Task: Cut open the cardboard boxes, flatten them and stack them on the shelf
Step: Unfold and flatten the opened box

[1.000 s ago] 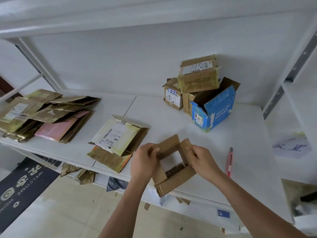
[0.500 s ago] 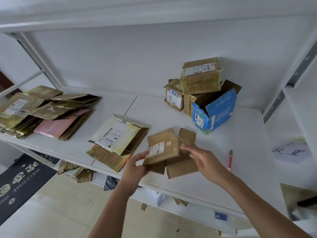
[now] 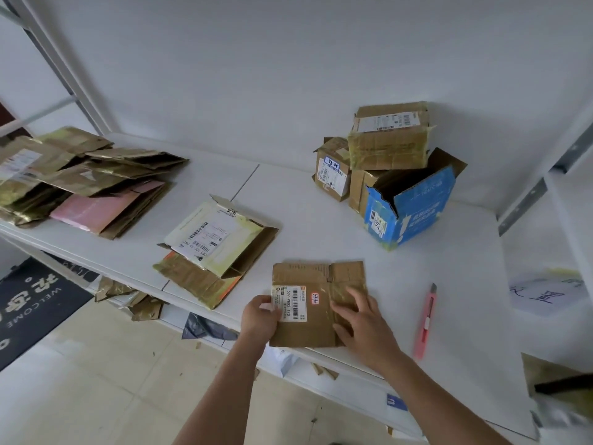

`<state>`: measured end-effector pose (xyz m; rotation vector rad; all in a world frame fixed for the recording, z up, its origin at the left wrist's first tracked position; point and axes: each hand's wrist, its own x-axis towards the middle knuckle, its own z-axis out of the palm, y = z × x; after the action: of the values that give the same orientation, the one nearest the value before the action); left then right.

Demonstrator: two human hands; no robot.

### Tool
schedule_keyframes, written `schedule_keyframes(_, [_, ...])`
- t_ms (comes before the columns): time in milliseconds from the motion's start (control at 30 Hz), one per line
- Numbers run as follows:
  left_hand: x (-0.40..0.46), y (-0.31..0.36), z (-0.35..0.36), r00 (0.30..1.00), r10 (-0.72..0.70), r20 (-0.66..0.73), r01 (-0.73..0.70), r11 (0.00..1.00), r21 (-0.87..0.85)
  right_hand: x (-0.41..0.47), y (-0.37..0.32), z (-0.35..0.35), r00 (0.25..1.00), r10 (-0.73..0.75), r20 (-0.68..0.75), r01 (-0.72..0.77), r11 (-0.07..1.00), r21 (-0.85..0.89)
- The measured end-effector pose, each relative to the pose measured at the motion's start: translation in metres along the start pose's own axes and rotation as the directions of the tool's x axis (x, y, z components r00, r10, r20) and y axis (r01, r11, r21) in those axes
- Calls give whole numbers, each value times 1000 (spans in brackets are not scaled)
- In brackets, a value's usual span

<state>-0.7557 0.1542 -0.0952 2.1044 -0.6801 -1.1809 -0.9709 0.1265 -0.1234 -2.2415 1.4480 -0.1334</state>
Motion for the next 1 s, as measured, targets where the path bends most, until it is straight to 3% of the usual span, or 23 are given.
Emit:
schedule_keyframes(133, [-7,13,-2,1000,-25,15,25,1000,-8,6,5,-7,1000,16,7,-17,999,39])
schedule_keyframes(233, [-16,25,-8,997,59,45,-47,972,-231,2,-1,-19,988,-7,-151,22,995,99])
schedule_keyframes(400, [-19,54,-41,981,178,-72,-188,806,-562,43,-53,-47,912,-117,-393,196,966,166])
schedule_keyframes(633, [34,55,-108,956,-9,-294,-223,631,-743,174,-155,-54,912,-292,-290,327,942,81])
schedule_keyframes(833, [82,-3,-113,933,-141,-331,-77,821,-566,209,-147,25,966,-240,95,246,967,-61])
schedule_keyframes(900, [87,-12,-110,922,-100,-373,-125,836,-535,209,-135,38,962,-254,94,261,963,-71])
schedule_keyframes(933, [88,-11,-107,903,-63,-425,-152,878,-453,211,-132,40,961,-265,80,271,959,-78])
schedule_keyframes(1000, [88,-4,-100,833,98,-544,-118,993,-1,215,-128,39,956,-280,91,288,953,-96])
